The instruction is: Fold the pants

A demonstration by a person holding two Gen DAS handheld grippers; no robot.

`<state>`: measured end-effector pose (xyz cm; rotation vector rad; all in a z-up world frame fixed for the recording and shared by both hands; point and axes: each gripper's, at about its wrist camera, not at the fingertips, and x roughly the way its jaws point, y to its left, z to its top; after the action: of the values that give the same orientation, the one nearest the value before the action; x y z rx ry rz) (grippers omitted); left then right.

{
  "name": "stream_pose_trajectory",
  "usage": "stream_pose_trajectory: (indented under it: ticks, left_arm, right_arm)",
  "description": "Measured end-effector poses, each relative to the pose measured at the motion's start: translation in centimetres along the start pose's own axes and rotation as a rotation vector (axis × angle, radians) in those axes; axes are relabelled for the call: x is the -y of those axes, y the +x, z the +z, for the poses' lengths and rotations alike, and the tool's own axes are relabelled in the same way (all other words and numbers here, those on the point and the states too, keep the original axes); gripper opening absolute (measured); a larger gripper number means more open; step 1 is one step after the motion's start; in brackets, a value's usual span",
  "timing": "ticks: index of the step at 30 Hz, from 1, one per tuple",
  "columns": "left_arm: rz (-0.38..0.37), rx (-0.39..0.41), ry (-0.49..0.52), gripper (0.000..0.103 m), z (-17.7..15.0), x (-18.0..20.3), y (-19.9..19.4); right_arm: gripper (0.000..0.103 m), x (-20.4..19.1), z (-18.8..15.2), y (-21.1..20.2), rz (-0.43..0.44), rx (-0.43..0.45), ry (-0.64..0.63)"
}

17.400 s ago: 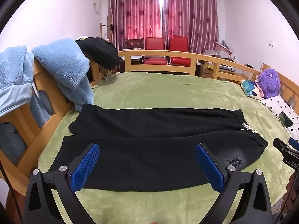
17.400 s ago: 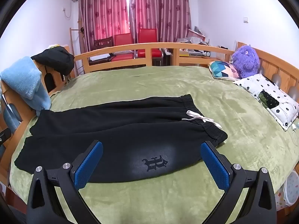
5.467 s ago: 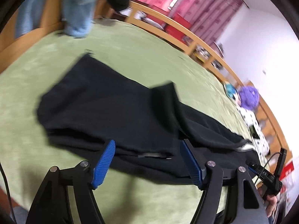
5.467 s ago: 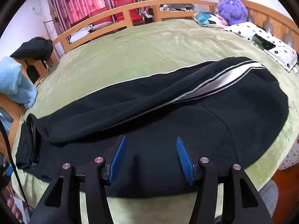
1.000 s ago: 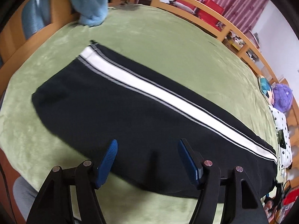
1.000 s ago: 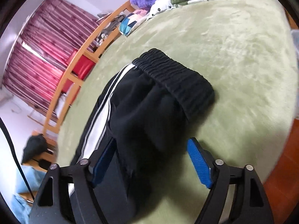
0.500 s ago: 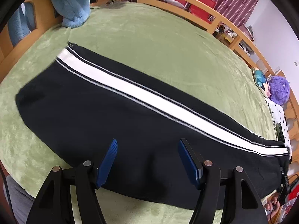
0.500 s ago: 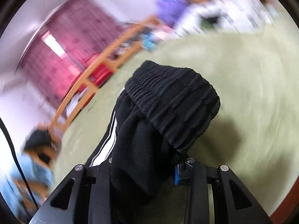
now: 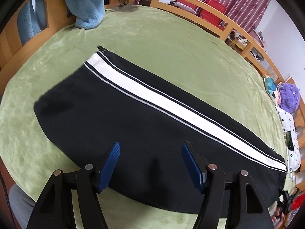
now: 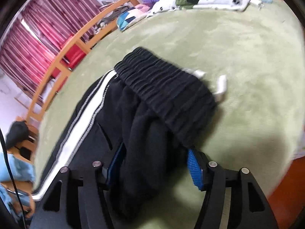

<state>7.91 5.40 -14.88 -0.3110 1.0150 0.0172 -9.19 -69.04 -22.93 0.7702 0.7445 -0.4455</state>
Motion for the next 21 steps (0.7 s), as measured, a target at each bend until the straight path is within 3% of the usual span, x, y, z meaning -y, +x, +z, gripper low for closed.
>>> stream_pose_trajectory:
  ticks: [5, 10, 18, 20, 21]
  left_arm:
    - [0.048, 0.022, 0.048, 0.065, 2.4, -2.6, 0.9]
    - [0.068, 0.069, 0.037, 0.065, 6.3, -5.2, 1.8]
    - [0.067, 0.099, 0.041, 0.064, 13.1, -7.0, 6.0]
    - [0.054, 0.080, 0.030, 0.059, 13.8, -7.7, 7.7]
    - [0.051, 0.055, 0.008, 0.051, 14.2, -8.3, 9.0]
  right_arm:
    - [0.063, 0.4, -1.3, -4.8, -0.094, 0.036, -0.032]
    - [0.063, -4.0, -2.2, -8.7, -0.140, 0.131, -0.140]
    - [0.063, -14.7, -4.1, -6.3, -0.064, 0.120, -0.228]
    - [0.063, -16.7, -5.2, -5.2, -0.056, 0.091, -0.253]
    - [0.063, -17.3, -5.8, -5.0, -0.058, 0.084, -0.265]
